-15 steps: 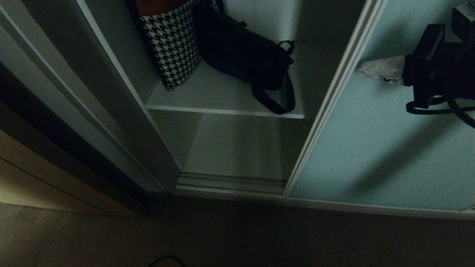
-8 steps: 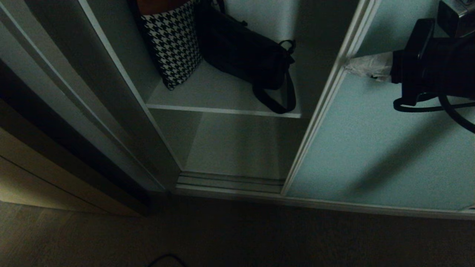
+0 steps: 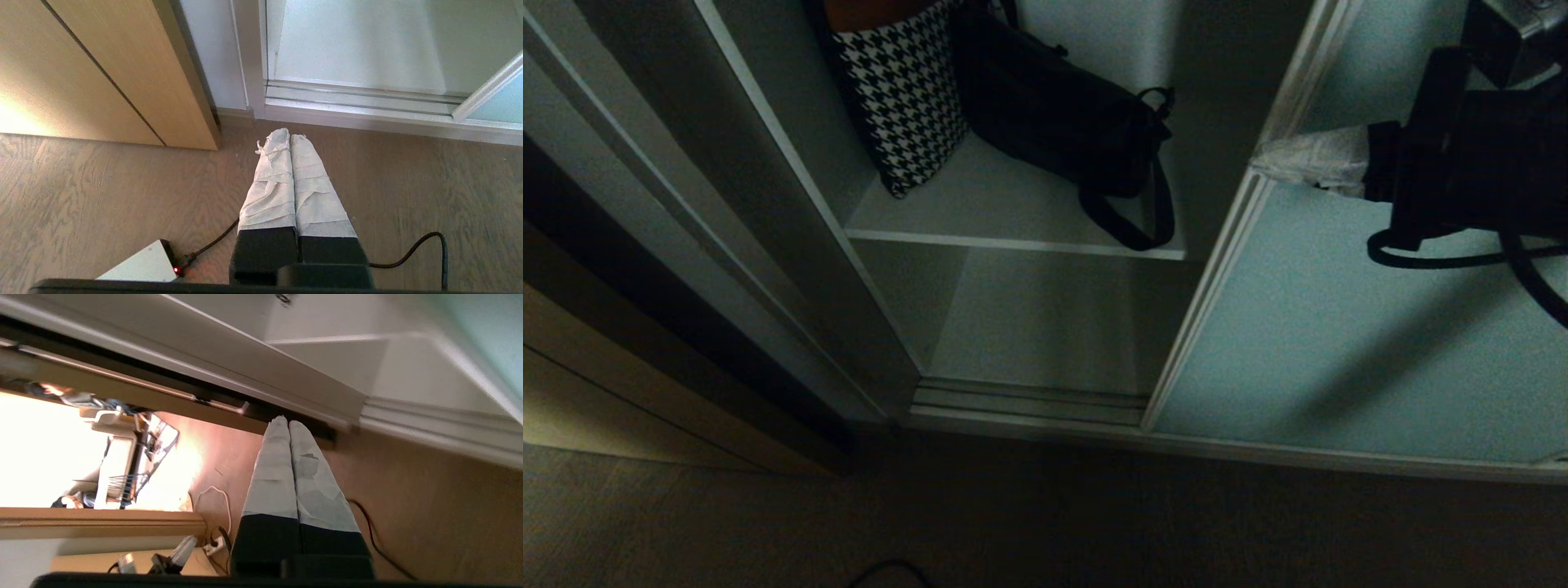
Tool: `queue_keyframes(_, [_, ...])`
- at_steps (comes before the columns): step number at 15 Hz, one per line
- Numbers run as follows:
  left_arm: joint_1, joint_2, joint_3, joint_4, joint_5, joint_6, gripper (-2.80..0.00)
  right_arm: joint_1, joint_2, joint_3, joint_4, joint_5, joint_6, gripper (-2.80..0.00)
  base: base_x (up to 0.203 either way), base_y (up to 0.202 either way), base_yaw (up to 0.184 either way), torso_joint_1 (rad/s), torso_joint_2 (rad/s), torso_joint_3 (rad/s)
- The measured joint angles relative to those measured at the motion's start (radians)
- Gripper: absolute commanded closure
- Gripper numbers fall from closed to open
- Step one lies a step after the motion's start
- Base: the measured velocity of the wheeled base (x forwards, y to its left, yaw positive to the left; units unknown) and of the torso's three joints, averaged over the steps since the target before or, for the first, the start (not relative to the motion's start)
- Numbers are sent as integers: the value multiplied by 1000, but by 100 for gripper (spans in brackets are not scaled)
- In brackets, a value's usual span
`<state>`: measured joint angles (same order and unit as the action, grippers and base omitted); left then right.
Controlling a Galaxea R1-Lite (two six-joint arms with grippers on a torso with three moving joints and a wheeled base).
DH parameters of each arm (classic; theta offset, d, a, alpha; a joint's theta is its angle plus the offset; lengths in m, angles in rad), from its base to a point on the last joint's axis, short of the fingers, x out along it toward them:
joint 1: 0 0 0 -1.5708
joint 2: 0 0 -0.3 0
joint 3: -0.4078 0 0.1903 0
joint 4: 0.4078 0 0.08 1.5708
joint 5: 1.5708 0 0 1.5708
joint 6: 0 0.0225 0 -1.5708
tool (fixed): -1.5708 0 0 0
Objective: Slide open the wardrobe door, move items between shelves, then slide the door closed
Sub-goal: Close the door
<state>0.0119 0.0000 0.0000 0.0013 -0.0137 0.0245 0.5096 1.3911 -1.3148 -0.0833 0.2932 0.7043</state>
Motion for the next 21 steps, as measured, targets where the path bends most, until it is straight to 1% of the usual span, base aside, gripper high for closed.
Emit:
queue_keyframes(2, [0,0,0,0,0,0,0,1,-80,94,-84,-2,-4,0,0,0,0,0,0,0])
queue_keyframes(4, [0,0,0,0,0,0,0,-35,-155,163,-155,-7,-16,0,0,0,0,0,0,0])
queue_keyframes(6, [0,0,0,0,0,0,0,-97,-194,190,-162,-27,-12,0,0,0,0,0,0,0])
queue_keyframes(8, [0,0,0,0,0,0,0,-118,-198,196,-162,-52,-11,0,0,0,0,0,0,0])
queue_keyframes(12, [0,0,0,0,0,0,0,-115,-158,188,-189,-89,-13,0,0,0,0,0,0,0])
queue_keyframes(14, [0,0,0,0,0,0,0,-86,-136,187,-216,-101,-18,0,0,0,0,0,0,0])
queue_keyframes(16, [0,0,0,0,0,0,0,-45,-115,187,-232,-139,-33,0,0,0,0,0,0,0])
queue_keyframes(18, [0,0,0,0,0,0,0,-24,-90,187,-259,-173,-57,0,0,0,0,0,0,0])
queue_keyframes(21, [0,0,0,0,0,0,0,-40,-71,211,-331,-189,-55,0,0,0,0,0,0,0])
